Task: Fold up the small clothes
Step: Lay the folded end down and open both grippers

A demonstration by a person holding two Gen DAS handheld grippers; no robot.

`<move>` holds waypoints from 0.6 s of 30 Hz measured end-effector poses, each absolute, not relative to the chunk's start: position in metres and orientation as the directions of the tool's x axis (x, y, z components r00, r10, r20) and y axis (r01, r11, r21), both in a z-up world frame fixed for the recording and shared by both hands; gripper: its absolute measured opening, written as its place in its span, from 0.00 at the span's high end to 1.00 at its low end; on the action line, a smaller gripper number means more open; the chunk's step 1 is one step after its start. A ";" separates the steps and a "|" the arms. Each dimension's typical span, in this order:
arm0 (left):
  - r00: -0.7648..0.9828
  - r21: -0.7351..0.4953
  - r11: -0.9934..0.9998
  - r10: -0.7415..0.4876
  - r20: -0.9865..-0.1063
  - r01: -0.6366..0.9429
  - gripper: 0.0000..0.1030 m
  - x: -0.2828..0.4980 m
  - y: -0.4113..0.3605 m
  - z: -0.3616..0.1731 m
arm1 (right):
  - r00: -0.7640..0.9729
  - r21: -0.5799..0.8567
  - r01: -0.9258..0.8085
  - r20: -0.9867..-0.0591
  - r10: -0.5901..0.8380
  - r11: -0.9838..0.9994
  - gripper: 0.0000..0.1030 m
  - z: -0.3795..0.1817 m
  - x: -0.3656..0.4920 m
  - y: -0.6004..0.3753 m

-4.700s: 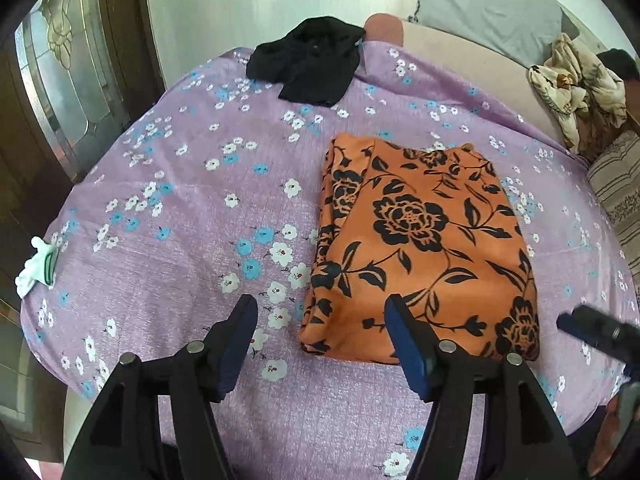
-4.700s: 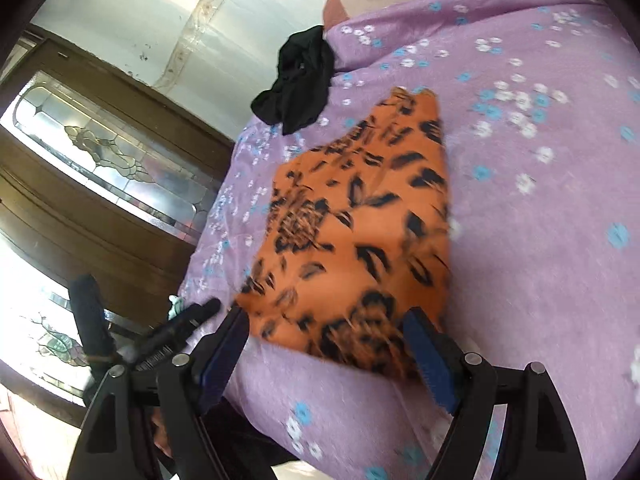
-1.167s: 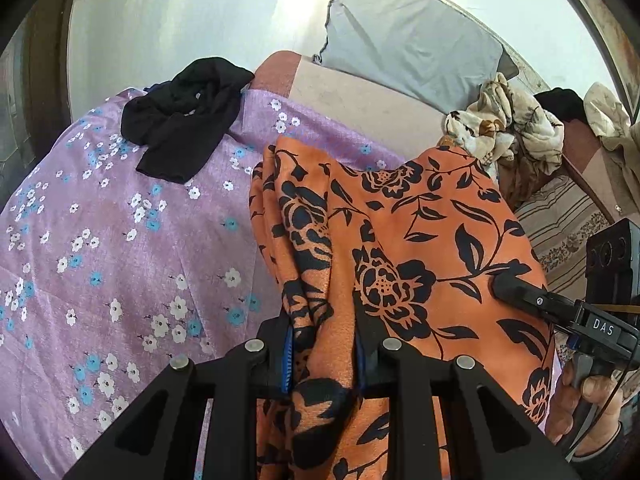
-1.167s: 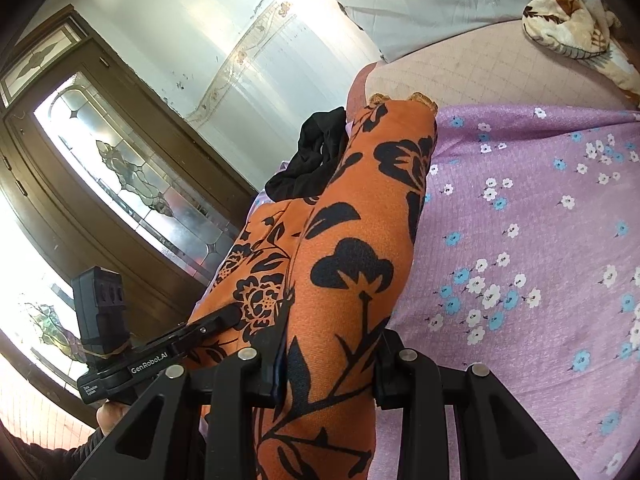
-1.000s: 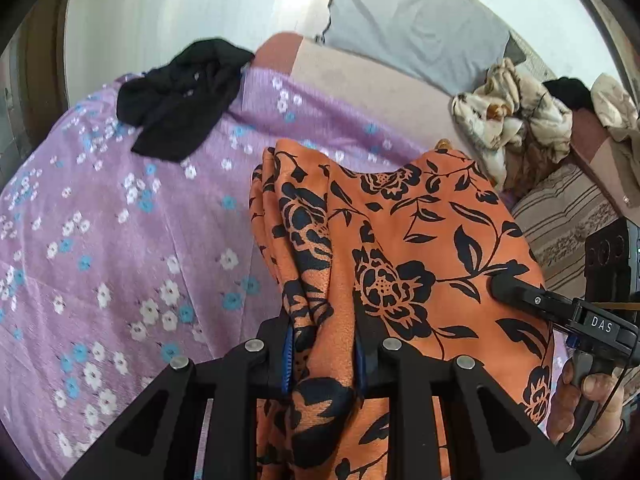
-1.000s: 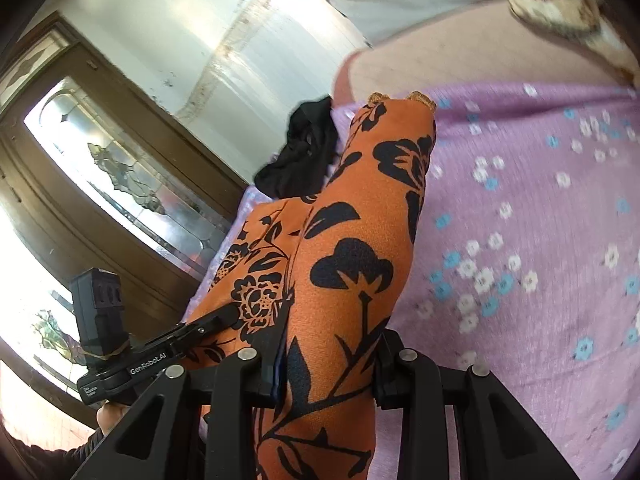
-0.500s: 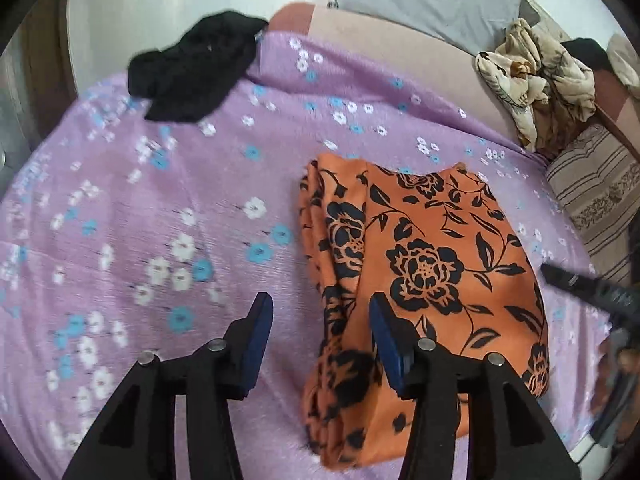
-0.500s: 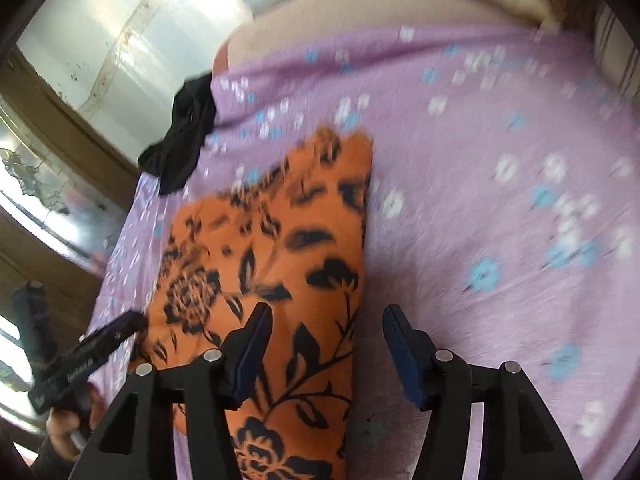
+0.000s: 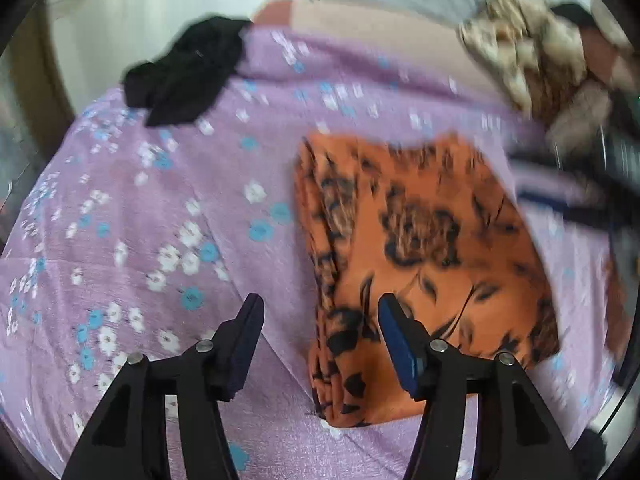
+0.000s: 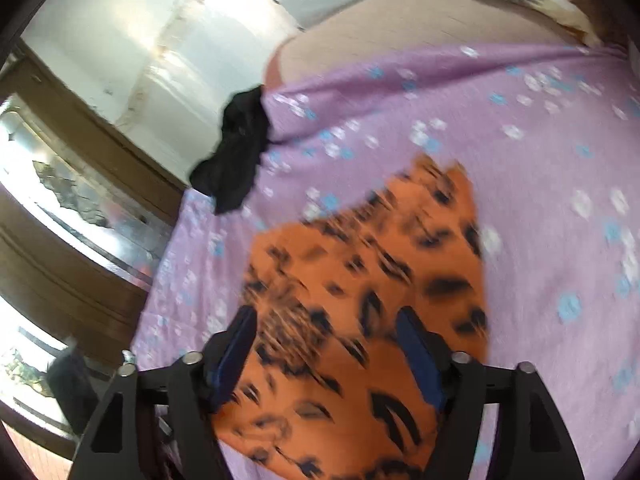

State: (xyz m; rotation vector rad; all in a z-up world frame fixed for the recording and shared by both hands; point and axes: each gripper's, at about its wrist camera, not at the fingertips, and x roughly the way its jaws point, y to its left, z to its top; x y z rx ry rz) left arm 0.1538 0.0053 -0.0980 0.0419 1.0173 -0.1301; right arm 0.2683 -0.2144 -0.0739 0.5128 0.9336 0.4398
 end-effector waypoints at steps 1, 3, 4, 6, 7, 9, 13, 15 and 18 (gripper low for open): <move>0.490 -0.005 0.992 -0.065 -0.870 0.122 0.41 0.158 0.004 -0.106 | 0.492 0.573 -0.084 -0.688 0.533 0.816 0.19 -0.091 0.285 -0.216; 0.461 -0.040 0.993 -0.087 -0.883 0.111 0.41 0.158 0.007 -0.109 | 0.456 0.599 0.013 -0.716 0.528 0.801 0.23 -0.112 0.297 -0.224; 0.488 -0.050 0.994 -0.092 -0.868 0.099 0.41 0.154 0.011 -0.101 | 0.495 0.614 -0.001 -0.685 0.534 0.789 0.23 -0.103 0.291 -0.225; 0.543 -0.028 0.997 -0.065 -0.837 0.077 0.39 0.147 0.016 -0.088 | 0.542 0.579 -0.075 -0.660 0.520 0.812 0.22 -0.077 0.273 -0.218; 0.549 -0.019 0.998 -0.052 -0.834 0.065 0.35 0.145 0.018 -0.084 | 0.554 0.563 -0.094 -0.655 0.513 0.821 0.21 -0.070 0.264 -0.217; 0.540 -0.016 0.998 -0.044 -0.841 0.057 0.34 0.141 0.019 -0.079 | 0.571 0.543 -0.130 -0.643 0.510 0.830 0.21 -0.059 0.236 -0.213; 0.563 0.012 0.998 -0.027 -0.826 0.066 0.33 0.120 0.017 -0.065 | 0.527 0.499 -0.152 -0.689 0.497 0.853 0.15 -0.080 0.216 -0.199; 0.562 0.012 0.997 -0.029 -0.827 0.070 0.33 0.109 0.017 -0.063 | 0.455 0.497 -0.080 -0.753 0.476 0.864 0.15 -0.109 0.227 -0.200; 0.564 0.010 0.998 -0.028 -0.826 0.063 0.33 0.092 0.021 -0.054 | 0.525 0.494 -0.084 -0.716 0.460 0.865 0.15 -0.088 0.213 -0.198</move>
